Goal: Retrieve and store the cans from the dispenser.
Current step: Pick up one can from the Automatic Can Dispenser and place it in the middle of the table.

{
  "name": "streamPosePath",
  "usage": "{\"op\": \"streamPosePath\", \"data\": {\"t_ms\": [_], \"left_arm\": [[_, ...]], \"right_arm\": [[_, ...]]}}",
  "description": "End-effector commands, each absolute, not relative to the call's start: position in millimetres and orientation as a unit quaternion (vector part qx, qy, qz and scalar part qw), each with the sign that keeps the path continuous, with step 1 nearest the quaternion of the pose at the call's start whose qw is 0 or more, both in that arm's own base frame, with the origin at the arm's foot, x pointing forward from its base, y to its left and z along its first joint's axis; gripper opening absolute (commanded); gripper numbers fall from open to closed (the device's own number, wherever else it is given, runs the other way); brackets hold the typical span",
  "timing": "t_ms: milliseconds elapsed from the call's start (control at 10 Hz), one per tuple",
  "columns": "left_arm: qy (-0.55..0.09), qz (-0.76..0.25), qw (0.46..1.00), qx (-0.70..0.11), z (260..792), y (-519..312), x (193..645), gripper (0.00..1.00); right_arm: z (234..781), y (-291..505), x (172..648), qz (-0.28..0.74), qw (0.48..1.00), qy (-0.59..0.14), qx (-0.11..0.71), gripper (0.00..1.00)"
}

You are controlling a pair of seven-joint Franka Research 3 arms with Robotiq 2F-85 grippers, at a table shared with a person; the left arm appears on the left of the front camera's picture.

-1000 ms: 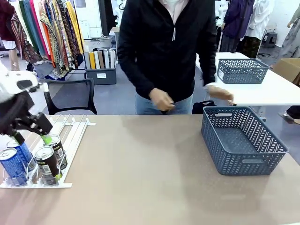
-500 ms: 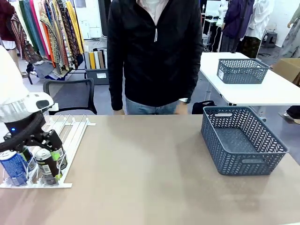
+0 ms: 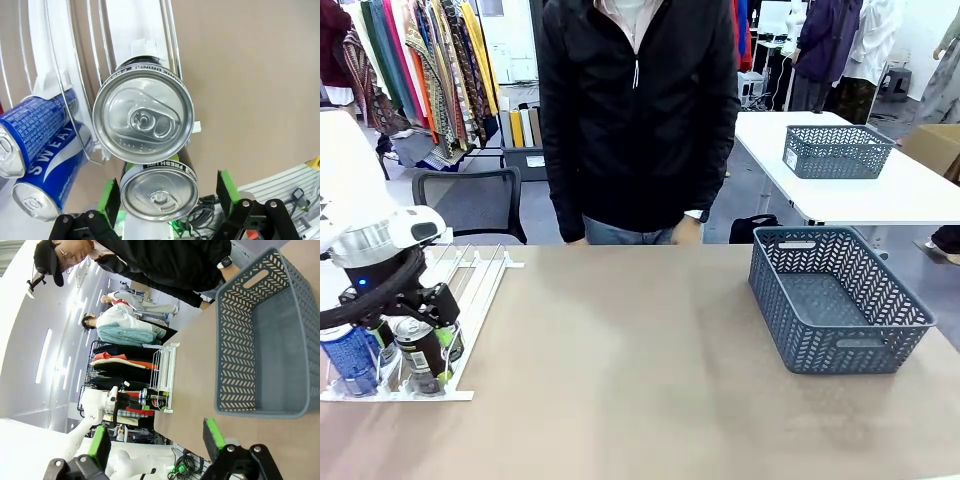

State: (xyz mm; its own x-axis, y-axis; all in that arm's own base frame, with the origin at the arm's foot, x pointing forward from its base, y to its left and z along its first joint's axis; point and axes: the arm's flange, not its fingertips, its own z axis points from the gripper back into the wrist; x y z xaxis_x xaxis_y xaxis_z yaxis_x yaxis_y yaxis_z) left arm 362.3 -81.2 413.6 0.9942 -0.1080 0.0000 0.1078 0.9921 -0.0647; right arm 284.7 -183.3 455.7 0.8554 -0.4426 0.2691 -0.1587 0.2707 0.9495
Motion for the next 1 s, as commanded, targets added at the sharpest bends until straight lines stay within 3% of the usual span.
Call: {"op": "streamPosePath", "data": {"t_ms": [0,100,300,900], "left_arm": [[-0.012,-0.05,0.999,-0.01,409.5,-82.8,362.6,1.0],[-0.019,-0.047,0.999,-0.003,408.4,-83.2,362.4,1.0],[-0.019,-0.043,0.999,0.002,407.3,-83.5,365.1,0.0],[-0.014,-0.05,0.999,0.001,407.0,-83.0,364.4,0.0]], "right_arm": [[459.7,-183.9,287.0,-0.093,0.748,-0.262,0.603,1.0],[459.7,-183.9,287.0,-0.093,0.748,-0.262,0.603,1.0],[459.7,-183.9,287.0,-0.093,0.748,-0.262,0.603,1.0],[459.7,-183.9,287.0,-0.093,0.748,-0.262,0.603,1.0]]}}
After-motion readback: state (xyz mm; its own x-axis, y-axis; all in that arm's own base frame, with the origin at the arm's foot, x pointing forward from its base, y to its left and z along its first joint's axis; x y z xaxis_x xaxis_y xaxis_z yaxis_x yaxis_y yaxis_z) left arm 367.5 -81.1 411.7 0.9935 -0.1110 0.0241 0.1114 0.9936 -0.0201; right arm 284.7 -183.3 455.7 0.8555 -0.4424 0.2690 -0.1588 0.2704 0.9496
